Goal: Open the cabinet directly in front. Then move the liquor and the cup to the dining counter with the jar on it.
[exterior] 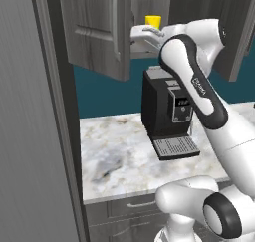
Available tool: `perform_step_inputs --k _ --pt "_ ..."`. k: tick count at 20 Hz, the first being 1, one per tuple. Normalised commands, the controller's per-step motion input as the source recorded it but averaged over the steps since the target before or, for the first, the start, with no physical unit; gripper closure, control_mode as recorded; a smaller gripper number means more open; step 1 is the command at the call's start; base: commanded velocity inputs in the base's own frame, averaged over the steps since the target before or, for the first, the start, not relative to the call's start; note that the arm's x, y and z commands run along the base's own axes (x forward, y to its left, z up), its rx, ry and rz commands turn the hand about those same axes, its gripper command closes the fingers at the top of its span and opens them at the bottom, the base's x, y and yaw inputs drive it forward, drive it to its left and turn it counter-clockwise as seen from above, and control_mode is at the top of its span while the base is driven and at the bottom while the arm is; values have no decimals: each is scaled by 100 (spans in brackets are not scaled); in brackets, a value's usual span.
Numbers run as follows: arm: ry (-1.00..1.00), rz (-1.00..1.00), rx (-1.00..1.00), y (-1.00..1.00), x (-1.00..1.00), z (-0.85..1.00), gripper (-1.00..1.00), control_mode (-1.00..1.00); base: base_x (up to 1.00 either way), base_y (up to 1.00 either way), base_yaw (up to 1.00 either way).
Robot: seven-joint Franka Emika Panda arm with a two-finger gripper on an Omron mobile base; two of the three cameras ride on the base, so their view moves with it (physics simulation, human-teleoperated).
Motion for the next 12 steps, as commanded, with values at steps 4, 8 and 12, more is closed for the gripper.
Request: perform_step_inputs --k 4,8,12 --pt "5 48 0 98 -1 0 -100 -100 0 0 0" --pt "1 46 -4 100 -4 0 -100 -100 0 0 0" --pt "0 33 0 100 21 -2 -100 -100 0 0 0"
